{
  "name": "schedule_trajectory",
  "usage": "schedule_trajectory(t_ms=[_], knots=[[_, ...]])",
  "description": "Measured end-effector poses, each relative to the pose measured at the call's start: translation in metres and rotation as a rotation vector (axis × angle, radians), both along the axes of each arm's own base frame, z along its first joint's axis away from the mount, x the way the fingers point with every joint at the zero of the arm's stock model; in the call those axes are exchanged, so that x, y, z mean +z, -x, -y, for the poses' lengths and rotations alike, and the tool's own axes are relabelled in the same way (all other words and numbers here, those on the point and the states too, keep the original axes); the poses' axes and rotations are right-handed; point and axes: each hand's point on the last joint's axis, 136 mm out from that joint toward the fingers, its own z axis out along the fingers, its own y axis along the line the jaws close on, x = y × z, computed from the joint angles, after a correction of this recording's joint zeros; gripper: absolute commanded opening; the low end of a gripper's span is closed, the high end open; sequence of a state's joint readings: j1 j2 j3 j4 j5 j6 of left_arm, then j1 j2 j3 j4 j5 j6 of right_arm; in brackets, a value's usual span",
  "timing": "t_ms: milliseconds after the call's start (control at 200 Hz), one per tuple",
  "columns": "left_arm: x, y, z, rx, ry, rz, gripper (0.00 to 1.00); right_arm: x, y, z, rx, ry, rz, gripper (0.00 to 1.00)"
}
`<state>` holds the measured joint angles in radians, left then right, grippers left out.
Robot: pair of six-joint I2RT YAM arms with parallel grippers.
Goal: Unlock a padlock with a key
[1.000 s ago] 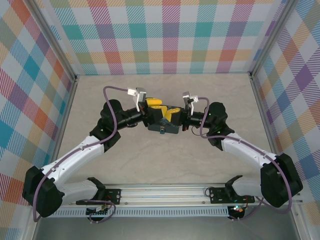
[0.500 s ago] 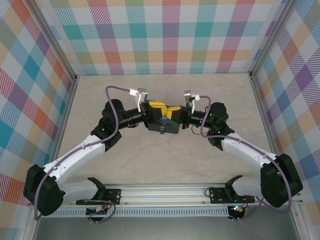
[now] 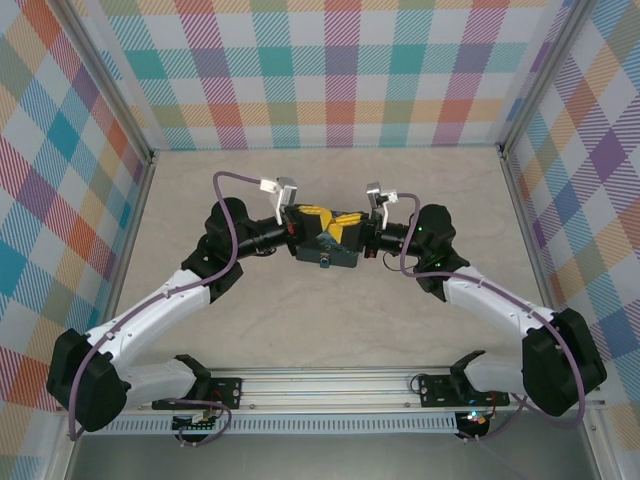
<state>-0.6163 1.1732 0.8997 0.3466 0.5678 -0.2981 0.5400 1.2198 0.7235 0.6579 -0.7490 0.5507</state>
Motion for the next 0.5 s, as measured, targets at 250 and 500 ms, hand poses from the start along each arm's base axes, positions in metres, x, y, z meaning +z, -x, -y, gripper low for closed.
schedule_trajectory(t_ms=[250,500], knots=[[0.007,0.007,-0.002,-0.017,-0.037,0.019,0.0,0.002,0.025,0.009,0.058,0.065,0.144,0.62],[0.013,0.015,0.0,-0.062,-0.061,0.038,0.0,0.002,0.026,0.004,0.112,0.081,0.21,0.61]])
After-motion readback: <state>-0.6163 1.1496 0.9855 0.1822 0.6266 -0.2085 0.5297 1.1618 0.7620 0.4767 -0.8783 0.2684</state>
